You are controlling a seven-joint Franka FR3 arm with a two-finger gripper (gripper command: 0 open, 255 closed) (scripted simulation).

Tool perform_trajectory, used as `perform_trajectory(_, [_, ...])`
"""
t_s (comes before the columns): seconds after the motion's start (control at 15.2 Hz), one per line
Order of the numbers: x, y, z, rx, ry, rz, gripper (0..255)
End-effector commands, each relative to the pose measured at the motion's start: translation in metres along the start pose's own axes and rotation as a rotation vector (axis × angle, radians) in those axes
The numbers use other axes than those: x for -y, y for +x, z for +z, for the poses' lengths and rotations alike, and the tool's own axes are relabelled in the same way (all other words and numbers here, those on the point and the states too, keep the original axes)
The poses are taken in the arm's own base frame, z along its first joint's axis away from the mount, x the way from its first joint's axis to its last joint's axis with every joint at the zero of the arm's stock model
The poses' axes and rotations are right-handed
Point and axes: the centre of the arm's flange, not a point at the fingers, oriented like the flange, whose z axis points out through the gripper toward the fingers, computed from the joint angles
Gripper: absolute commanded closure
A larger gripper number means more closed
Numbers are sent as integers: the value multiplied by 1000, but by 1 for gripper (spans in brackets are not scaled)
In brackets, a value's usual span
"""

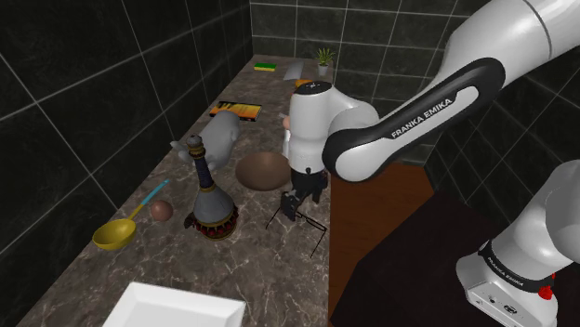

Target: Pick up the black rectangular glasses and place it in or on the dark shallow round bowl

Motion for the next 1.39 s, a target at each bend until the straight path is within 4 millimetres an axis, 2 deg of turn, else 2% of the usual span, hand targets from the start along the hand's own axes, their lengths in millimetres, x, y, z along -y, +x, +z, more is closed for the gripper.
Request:
perform_trajectory(0.0, [2,1,11,0,0,0,0])
perform_trajectory(0.26, [2,1,30,0,0,0,0])
perform_trajectory(0.73, [2,1,29,0,0,0,0])
perform_trajectory(0.79, [2,1,29,0,0,0,255])
perform_trajectory(1.32, [2,1,30,0,0,0,255])
